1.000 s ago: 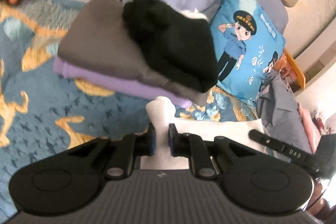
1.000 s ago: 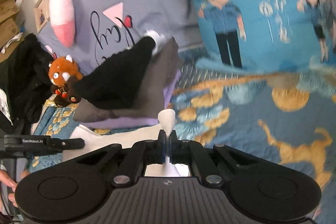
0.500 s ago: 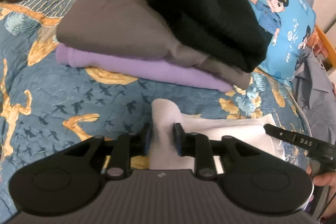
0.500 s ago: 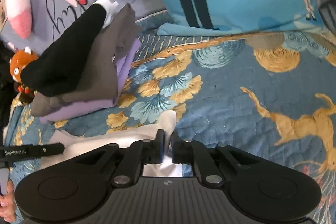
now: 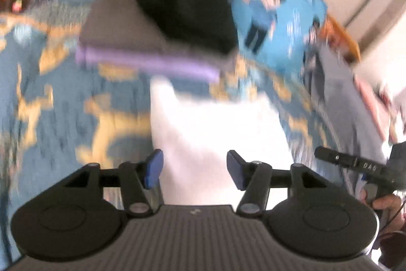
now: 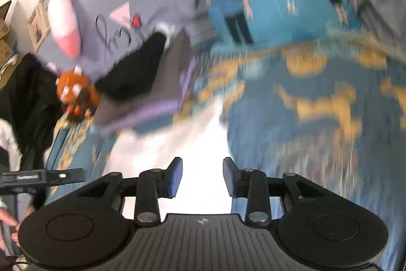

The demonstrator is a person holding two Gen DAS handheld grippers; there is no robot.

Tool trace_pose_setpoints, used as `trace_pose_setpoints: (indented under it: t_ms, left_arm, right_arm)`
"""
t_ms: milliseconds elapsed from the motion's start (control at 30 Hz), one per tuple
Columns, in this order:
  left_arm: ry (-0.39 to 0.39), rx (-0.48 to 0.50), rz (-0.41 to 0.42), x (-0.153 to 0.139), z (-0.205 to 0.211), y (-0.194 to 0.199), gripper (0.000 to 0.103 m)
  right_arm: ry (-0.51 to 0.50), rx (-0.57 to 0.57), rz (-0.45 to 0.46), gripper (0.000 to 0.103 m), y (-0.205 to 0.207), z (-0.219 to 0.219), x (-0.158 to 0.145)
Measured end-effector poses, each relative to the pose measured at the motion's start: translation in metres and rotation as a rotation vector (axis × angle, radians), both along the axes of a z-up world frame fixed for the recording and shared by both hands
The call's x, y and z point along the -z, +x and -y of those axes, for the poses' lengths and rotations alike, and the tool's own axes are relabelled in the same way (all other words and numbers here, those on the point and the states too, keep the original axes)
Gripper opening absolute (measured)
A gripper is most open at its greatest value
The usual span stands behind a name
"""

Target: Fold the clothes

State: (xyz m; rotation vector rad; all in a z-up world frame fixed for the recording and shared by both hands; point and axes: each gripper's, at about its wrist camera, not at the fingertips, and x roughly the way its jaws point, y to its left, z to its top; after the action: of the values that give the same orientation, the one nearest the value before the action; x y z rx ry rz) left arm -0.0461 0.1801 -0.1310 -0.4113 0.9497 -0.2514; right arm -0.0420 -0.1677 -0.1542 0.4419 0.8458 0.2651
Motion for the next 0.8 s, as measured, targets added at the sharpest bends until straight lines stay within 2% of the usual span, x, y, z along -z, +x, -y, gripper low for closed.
trace_pose_setpoints:
  t_ms: [100, 167, 233, 300, 367, 433, 533, 667, 800]
  left_arm:
    - [-0.105, -0.091, -0.059, 0.024, -0.004, -0.033, 0.06]
    - [-0.227, -0.206, -0.074, 0.035, -0.015, -0.055, 0.065]
    - [-0.346, -0.298, -0.077, 0.043, -0.022, -0.075, 0.065]
    - [-0.431, -0.327, -0.086, 0.049, -0.019, -0.087, 0.065]
    - [-0.508, -0.33, -0.104, 0.055, -0.012, -0.091, 0.073]
    - [-0.584, -0.344, -0.119, 0.063, -0.006, -0.094, 0.074]
    - [-0.692, -0.402, -0.132, 0.078, -0.002, -0.092, 0.074]
    - [-0.769, -0.504, -0.118, 0.094, -0.003, -0.082, 0.073]
    - [-0.798, -0.588, -0.106, 0.105, 0.0, -0.08, 0.072]
  right_arm:
    - [0.073, 0.017, -0.057, 0.037, -0.023, -0.001, 0.023]
    - [0.14, 0.062, -0.09, 0.039, -0.036, 0.0, 0.035]
    - [0.216, 0.103, -0.097, 0.042, -0.047, -0.001, 0.043]
    - [0.282, 0.139, -0.094, 0.047, -0.056, -0.003, 0.048]
    - [0.334, 0.169, -0.092, 0.053, -0.06, -0.005, 0.051]
    - [0.379, 0.212, -0.111, 0.06, -0.061, -0.008, 0.056]
    - [0.487, 0.276, -0.17, 0.061, -0.06, -0.012, 0.066]
    - [0.583, 0.389, -0.189, 0.061, -0.057, -0.012, 0.073]
    - [0.661, 0.508, -0.211, 0.063, -0.056, -0.009, 0.083]
